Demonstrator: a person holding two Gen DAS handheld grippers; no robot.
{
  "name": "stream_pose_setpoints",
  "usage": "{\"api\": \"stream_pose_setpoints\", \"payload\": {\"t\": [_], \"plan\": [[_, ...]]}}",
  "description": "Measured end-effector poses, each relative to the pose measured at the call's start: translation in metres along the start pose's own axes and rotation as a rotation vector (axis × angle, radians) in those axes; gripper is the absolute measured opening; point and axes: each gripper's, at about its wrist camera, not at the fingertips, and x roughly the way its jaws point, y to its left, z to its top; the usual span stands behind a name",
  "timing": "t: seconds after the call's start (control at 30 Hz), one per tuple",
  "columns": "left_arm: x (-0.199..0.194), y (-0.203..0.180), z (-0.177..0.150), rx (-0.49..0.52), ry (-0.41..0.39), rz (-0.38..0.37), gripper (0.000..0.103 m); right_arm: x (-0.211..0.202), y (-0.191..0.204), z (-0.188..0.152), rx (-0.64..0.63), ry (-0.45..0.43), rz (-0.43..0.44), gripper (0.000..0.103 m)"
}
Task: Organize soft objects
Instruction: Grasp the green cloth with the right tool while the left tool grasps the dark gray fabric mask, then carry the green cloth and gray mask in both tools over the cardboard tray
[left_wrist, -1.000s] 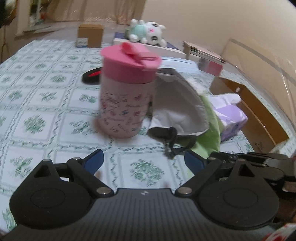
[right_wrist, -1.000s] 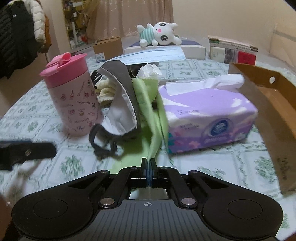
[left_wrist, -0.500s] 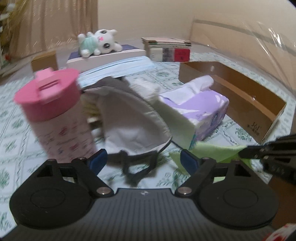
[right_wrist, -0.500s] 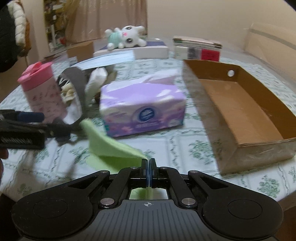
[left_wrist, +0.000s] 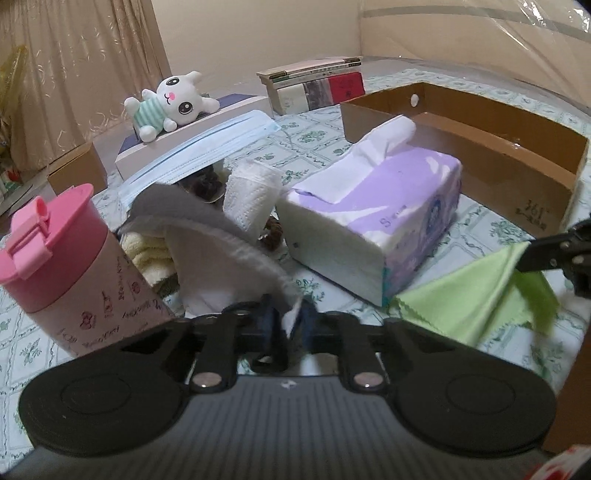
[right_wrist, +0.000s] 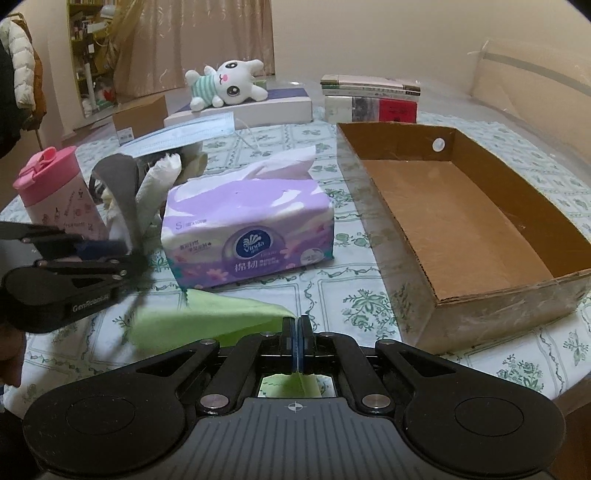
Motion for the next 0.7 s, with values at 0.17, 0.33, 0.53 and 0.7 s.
{"api": "stream_pose_setpoints", "payload": {"t": [0.17, 0.33, 0.53, 0.7], "plan": [[-0.030, 0.004, -0.004, -0.047, -0.011, -0.024, 0.004, -0.012, 0.003, 0.002, 0.004, -0.029, 0.011, 0.001], [-0.068, 0.010, -0.008, -0.107, -0.024, -0.042, 0.004, -0.030, 0.009, 0.005, 0.005, -0.072, 0.022, 0.001], [-0.108, 0.008, -0.005, -0.115, -0.068, -0.046, 0.004, -0.055, 0.016, 0.014, 0.004, -0.140, 0.037, 0.001], [-0.138, 0.005, 0.003, -0.109, -0.113, -0.051, 0.004, -0.074, 0.020, 0.023, 0.001, -0.193, 0.048, 0.001]]}}
